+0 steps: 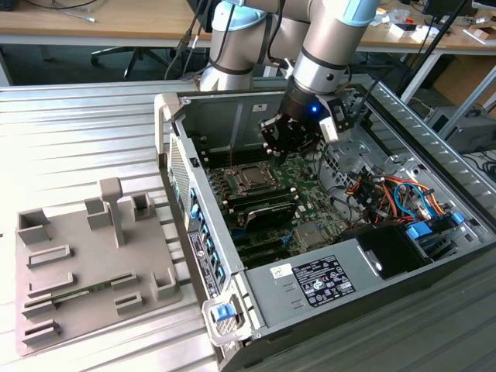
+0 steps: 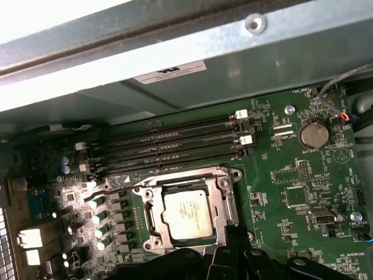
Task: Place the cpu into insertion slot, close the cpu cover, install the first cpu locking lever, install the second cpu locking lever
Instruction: 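Install the first cpu locking lever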
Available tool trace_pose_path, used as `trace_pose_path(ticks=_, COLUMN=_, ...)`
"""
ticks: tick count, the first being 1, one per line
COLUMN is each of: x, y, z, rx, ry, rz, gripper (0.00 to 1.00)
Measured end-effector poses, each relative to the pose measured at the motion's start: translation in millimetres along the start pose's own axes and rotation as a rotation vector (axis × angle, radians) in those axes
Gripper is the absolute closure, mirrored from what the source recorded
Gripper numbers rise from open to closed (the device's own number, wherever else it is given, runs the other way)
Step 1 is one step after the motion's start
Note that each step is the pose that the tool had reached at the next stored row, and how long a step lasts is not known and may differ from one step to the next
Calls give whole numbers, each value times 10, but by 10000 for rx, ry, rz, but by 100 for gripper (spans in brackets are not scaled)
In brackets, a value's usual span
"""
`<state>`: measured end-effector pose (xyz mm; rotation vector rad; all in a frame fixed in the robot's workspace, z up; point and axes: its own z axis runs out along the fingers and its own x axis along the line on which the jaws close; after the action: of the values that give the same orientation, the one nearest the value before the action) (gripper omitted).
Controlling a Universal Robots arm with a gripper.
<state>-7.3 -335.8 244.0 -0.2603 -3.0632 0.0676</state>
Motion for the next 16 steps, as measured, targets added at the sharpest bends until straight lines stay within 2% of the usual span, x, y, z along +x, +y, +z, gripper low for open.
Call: trace_pose_path(ticks=16, x=0, y=0, z=0, rx=60, ry=-53, rz=-1096, gripper=89)
